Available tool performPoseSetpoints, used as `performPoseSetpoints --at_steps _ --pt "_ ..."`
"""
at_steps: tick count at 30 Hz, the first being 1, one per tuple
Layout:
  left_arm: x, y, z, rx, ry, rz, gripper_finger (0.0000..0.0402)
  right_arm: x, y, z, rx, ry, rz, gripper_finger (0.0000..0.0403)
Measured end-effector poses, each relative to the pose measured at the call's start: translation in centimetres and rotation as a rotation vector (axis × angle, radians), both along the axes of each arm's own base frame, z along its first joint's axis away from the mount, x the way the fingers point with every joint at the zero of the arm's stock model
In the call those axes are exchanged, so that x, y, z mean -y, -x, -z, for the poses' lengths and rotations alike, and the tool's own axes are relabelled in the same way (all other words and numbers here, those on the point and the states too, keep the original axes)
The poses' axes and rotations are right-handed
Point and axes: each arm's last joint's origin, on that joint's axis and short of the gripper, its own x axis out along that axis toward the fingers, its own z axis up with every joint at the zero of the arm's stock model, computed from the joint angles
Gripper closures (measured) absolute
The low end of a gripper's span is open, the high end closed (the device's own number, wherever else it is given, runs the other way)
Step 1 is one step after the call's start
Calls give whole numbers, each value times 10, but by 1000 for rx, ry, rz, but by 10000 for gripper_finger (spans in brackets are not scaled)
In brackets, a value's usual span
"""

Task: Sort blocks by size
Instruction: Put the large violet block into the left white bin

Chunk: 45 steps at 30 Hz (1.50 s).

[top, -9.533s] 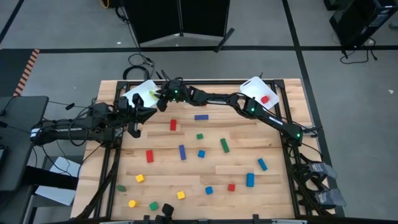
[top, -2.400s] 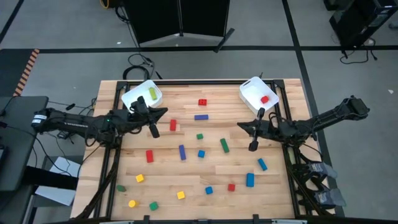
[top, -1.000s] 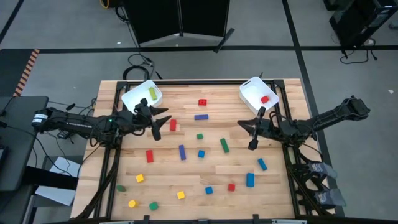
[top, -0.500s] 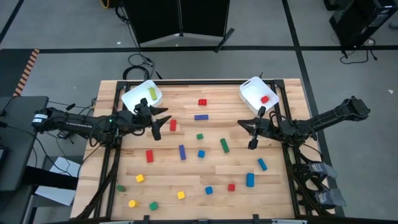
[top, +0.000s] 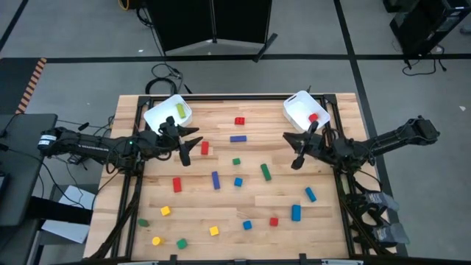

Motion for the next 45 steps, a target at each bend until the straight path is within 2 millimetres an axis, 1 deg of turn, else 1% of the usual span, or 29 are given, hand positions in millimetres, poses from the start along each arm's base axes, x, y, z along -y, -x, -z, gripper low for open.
performPoseSetpoints --at_steps 12,20,28,30,33,39,42,45 --pt "0 0 -1 12 1 0 213 9 0 0 5 -5 56 328" --pt "0 0 -2 19 1 -3 213 14 -1 0 6 -6 86 328" --pt "0 0 -2 16 -8 -2 213 13 -1 0 12 -20 83 327" --pt "1 1 -4 15 -38 6 213 12 -1 0 18 -29 75 325" --pt "2 6 -12 57 -96 6 213 11 -1 0 24 -41 63 323" --pt "1 22 -27 121 -193 -16 213 16 0 -2 22 -5 93 324" --pt "2 26 -29 102 -267 36 213 21 0 -8 48 56 114 323" --pt "3 28 -33 111 -352 84 213 29 2 -19 132 130 113 322"
